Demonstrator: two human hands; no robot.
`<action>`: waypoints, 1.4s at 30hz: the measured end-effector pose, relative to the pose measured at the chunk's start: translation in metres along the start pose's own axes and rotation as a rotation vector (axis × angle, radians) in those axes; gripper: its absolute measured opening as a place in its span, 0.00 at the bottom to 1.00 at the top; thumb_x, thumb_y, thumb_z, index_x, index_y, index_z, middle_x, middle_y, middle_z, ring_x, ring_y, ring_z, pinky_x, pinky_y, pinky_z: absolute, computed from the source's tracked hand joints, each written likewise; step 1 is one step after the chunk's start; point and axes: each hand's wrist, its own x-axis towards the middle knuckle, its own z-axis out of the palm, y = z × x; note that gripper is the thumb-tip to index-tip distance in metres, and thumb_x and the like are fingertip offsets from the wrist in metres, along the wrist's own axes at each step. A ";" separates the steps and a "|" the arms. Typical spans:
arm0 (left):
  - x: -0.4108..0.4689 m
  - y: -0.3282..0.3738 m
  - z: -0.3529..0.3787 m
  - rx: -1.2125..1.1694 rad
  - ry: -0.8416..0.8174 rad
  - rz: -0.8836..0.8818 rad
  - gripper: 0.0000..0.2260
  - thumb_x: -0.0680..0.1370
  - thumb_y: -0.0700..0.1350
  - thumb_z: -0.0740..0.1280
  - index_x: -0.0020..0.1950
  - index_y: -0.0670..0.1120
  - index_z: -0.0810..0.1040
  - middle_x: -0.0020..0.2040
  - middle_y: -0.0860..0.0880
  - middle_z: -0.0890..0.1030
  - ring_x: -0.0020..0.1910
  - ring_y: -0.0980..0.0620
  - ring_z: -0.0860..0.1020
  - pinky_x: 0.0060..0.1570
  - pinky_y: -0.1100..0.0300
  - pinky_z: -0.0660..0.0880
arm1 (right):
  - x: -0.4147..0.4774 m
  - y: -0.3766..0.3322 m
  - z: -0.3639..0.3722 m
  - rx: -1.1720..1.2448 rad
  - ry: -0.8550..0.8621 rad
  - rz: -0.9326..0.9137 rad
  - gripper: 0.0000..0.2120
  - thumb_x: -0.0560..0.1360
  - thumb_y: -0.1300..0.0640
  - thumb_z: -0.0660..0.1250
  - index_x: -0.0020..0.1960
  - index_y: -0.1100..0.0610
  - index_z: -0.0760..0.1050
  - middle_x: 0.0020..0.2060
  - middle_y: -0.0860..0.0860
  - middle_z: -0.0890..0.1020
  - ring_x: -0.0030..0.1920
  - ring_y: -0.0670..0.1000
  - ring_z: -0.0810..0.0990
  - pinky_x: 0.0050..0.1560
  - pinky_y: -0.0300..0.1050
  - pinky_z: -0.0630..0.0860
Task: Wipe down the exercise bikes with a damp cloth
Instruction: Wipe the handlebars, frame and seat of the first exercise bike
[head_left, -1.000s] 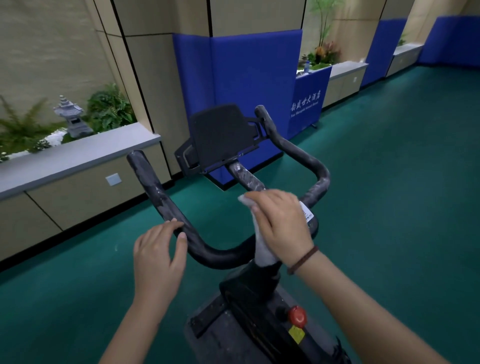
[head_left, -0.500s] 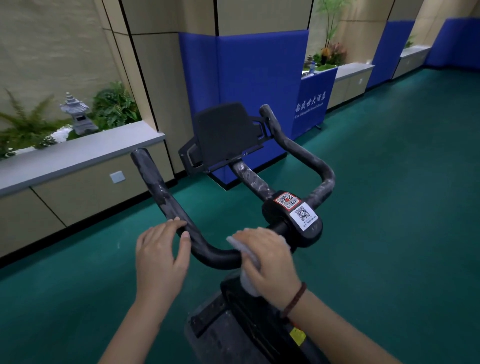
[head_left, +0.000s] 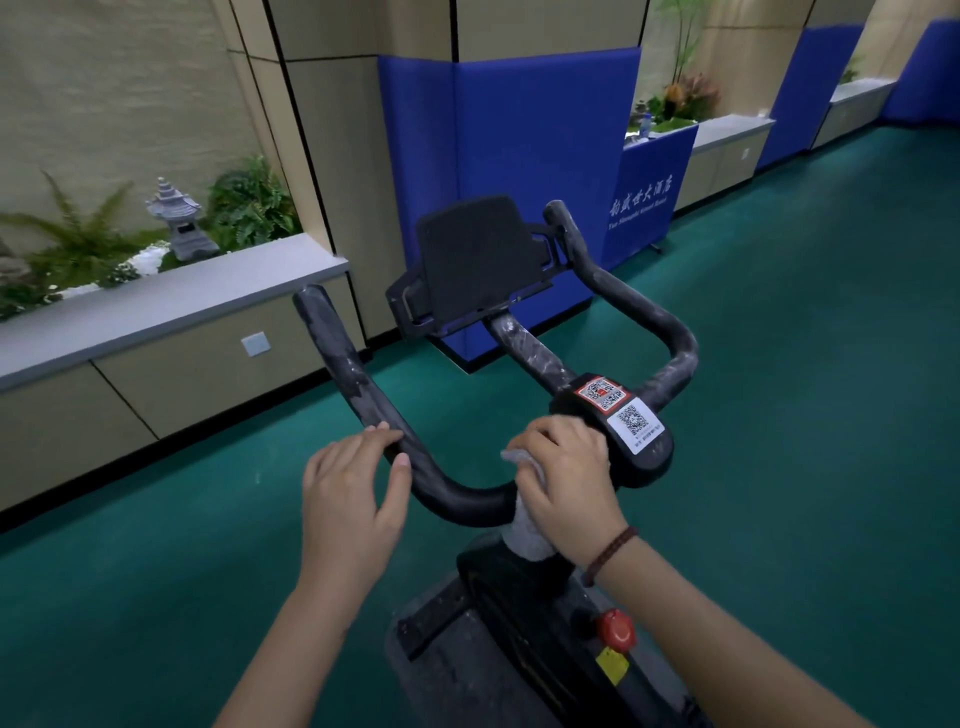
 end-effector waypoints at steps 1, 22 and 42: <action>-0.001 -0.001 0.000 -0.003 -0.010 0.001 0.21 0.75 0.53 0.52 0.55 0.43 0.78 0.54 0.46 0.81 0.54 0.46 0.77 0.58 0.51 0.65 | -0.003 -0.007 0.006 0.034 0.026 0.023 0.17 0.69 0.53 0.53 0.41 0.55 0.80 0.42 0.50 0.79 0.47 0.54 0.75 0.49 0.46 0.64; -0.049 0.018 0.017 0.086 -0.051 0.183 0.22 0.77 0.49 0.54 0.70 0.44 0.67 0.69 0.46 0.70 0.69 0.50 0.63 0.67 0.52 0.59 | 0.025 -0.055 -0.003 0.862 -0.240 0.301 0.17 0.75 0.73 0.54 0.54 0.55 0.69 0.53 0.52 0.76 0.56 0.47 0.75 0.60 0.39 0.72; 0.077 -0.046 0.001 0.253 -0.204 0.309 0.23 0.79 0.54 0.46 0.57 0.47 0.78 0.61 0.47 0.74 0.64 0.48 0.66 0.70 0.51 0.51 | 0.039 -0.019 0.014 -0.141 -0.164 0.088 0.09 0.75 0.53 0.56 0.51 0.53 0.73 0.39 0.51 0.82 0.42 0.53 0.76 0.51 0.46 0.66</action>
